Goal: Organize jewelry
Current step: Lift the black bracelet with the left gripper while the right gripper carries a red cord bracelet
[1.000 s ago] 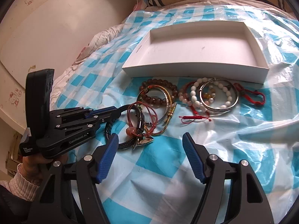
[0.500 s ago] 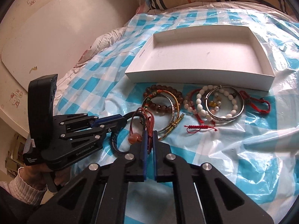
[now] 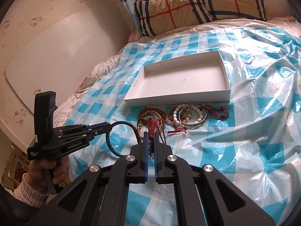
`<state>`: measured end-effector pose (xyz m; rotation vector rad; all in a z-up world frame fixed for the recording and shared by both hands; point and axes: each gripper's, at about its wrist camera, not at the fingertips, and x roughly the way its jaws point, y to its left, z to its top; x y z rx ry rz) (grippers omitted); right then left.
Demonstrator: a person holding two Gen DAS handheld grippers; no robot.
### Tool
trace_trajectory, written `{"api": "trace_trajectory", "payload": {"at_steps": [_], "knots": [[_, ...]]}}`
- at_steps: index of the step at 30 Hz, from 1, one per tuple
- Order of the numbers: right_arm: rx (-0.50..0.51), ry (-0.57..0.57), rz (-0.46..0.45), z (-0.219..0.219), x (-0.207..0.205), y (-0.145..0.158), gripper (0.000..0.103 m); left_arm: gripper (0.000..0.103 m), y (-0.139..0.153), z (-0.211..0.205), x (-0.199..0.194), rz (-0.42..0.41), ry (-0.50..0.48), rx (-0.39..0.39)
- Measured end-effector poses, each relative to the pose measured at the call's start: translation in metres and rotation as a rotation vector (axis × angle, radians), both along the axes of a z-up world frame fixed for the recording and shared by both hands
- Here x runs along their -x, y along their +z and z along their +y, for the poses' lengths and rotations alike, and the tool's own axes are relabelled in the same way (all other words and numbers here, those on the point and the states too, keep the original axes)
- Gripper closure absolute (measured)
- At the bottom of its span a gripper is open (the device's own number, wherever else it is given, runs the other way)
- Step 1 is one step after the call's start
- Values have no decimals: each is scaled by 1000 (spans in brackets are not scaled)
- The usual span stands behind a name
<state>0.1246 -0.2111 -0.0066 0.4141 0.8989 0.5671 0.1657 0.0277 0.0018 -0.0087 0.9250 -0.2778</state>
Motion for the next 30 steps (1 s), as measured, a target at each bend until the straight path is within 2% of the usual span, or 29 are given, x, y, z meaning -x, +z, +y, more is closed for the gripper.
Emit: {"api": "trace_trajectory", "payload": {"at_steps": [4, 9, 16, 30], "knots": [[-6, -9, -23, -2, -1, 8, 97, 96, 15, -4, 1, -28, -11, 0], [-16, -19, -34, -4, -1, 10, 97, 96, 11, -1, 0, -14, 5, 14], [-12, -30, -67, -8, -11, 17, 97, 96, 23, 0, -4, -46, 9, 33], [-7, -44, -152, -4, -63, 25, 97, 96, 45, -24, -52, -138, -10, 54]]}}
